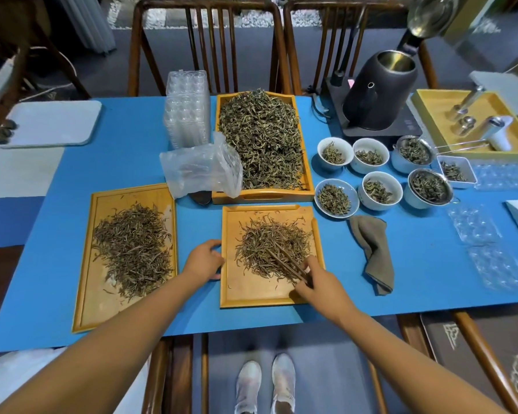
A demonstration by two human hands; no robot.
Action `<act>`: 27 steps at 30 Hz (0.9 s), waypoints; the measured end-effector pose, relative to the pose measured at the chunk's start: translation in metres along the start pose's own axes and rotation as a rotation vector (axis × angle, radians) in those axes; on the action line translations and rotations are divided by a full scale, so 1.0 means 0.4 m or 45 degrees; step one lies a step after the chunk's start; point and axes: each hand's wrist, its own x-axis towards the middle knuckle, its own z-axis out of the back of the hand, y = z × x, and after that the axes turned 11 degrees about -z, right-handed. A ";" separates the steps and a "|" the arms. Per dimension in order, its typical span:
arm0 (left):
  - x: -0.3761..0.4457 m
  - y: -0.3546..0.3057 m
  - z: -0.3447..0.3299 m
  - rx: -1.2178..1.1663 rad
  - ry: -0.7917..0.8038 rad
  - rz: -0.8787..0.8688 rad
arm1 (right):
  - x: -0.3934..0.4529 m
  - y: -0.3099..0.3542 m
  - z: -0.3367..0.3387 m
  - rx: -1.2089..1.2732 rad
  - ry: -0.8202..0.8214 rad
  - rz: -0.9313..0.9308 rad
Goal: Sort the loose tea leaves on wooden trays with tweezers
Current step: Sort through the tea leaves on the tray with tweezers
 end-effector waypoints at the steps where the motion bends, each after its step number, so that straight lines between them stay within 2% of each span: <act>1: -0.001 0.000 0.001 -0.004 0.002 -0.001 | 0.000 0.002 0.000 -0.017 0.014 0.001; 10: -0.006 -0.005 0.003 -0.003 0.013 -0.011 | -0.002 0.015 0.007 -0.052 0.062 -0.001; 15: -0.003 -0.005 0.001 0.000 0.008 -0.005 | 0.015 0.036 0.028 0.060 -0.021 -0.039; 27: -0.001 -0.001 0.003 0.015 0.022 -0.004 | 0.069 0.099 0.035 0.021 -0.071 -0.067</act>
